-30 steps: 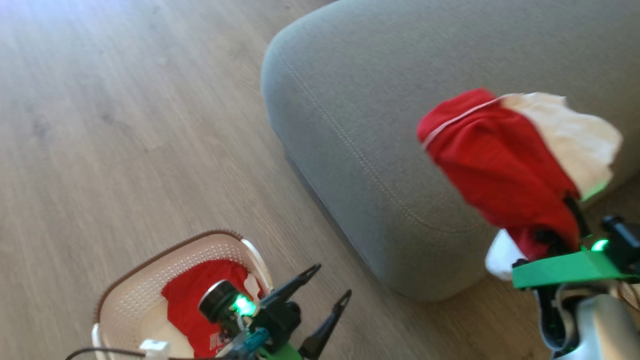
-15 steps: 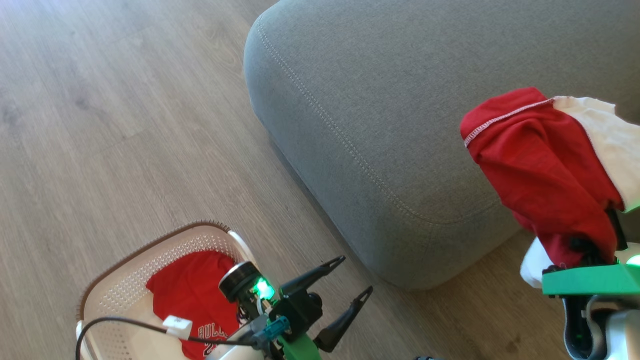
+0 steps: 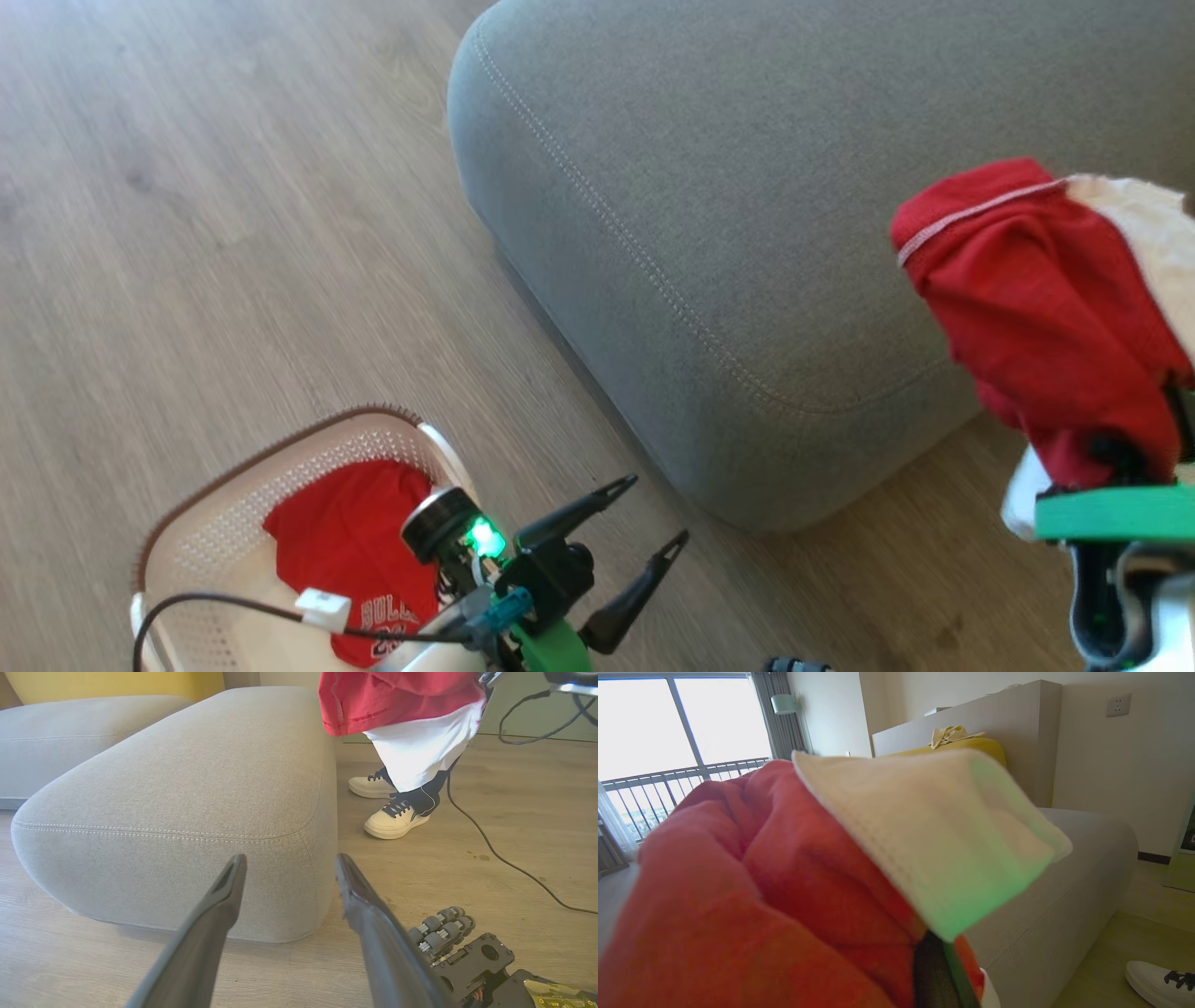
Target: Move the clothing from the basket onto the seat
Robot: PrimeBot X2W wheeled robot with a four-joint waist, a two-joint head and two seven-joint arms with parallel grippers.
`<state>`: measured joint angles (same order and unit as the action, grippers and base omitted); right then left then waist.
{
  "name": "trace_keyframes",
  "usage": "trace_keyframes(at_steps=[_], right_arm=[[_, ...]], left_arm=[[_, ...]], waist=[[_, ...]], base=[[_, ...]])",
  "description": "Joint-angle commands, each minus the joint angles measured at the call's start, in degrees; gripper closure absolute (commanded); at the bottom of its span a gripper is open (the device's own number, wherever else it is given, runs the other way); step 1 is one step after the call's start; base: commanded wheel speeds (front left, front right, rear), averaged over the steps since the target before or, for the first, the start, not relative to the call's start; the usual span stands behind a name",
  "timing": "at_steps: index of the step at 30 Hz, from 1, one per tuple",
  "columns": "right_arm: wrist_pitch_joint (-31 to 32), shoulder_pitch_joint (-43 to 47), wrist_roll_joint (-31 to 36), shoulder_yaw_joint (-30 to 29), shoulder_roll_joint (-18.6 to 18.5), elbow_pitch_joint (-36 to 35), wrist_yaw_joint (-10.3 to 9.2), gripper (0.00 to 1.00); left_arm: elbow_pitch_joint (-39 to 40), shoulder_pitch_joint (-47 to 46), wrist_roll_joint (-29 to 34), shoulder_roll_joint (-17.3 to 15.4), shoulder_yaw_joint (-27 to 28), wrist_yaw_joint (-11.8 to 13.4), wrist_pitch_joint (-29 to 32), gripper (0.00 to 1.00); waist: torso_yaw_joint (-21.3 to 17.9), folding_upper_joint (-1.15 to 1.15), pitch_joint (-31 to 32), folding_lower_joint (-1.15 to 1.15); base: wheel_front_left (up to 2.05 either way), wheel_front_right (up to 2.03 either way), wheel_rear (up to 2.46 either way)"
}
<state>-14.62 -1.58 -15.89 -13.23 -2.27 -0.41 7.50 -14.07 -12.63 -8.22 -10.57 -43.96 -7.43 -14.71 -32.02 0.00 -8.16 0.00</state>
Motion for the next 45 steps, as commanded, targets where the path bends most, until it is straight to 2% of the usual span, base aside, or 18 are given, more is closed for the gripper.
trace_keyframes(at_steps=[1, 9, 16, 19, 26, 28, 32, 39, 45], right_arm=[[-0.38, -4.41, 0.09, 0.88, -0.61, -2.21, -0.01, 1.00], [-0.38, -16.55, 0.03, 0.19, -1.55, -0.73, -0.01, 1.00], [-0.38, -27.31, -2.23, -0.60, -5.23, 4.59, -0.01, 1.00], [-0.38, -34.65, -3.96, -0.81, -7.66, 8.07, -0.01, 1.00], [-0.38, -45.51, -7.92, -1.56, -10.28, 13.36, -0.01, 1.00], [-0.38, -48.88, -9.64, -2.43, -11.25, 16.45, -0.01, 1.00], [-0.38, -54.84, -9.05, -4.13, -15.20, 24.72, -0.01, 1.00], [-0.38, -63.50, -8.70, -13.30, -17.81, 40.53, -0.01, 1.00], [-0.38, -68.13, -4.33, -19.59, -18.31, 45.48, -0.01, 1.00]], left_arm=[[1.62, -0.69, 0.06, -0.96, 2.66, -0.06, -0.29, 0.00], [2.68, -1.58, 1.62, -6.42, 3.82, -0.06, -0.29, 0.00], [4.05, -2.57, 2.47, -9.98, 4.22, -0.06, -0.29, 0.00], [4.83, -4.46, 2.79, -12.03, 3.56, -0.06, -0.29, 0.00], [5.71, -6.72, 1.62, -13.41, 4.20, -0.06, -0.29, 0.00], [5.67, -7.27, 2.00, -14.04, 3.74, -0.06, -0.29, 0.00], [5.68, -8.32, 1.99, -14.43, 2.77, -0.06, -0.29, 0.00], [4.90, -9.11, 1.34, -14.03, 3.37, -0.06, -0.29, 0.00], [5.63, -9.29, 1.41, -13.80, 4.15, -0.06, -0.29, 0.00]], waist=[[-0.10, 0.00, -1.27, 0.00], [-0.73, 0.00, -10.20, 0.00], [-1.02, 0.00, -16.67, 0.00], [-0.03, 0.00, -20.83, 0.00], [2.00, 0.00, -25.67, 0.00], [2.76, 0.00, -26.98, 0.00], [4.81, 0.00, -29.10, 0.00], [8.76, 0.00, -31.46, 0.00], [11.60, 0.00, -33.30, 0.00]], base=[[0.00, 0.00, 0.00], [0.00, 0.00, 0.00], [0.00, 0.00, 0.00], [0.00, 0.00, 0.00], [0.00, 0.00, 0.00], [0.00, 0.00, 0.00], [0.00, 0.00, 0.00], [0.00, 0.00, 0.00], [0.00, 0.00, 0.00]])
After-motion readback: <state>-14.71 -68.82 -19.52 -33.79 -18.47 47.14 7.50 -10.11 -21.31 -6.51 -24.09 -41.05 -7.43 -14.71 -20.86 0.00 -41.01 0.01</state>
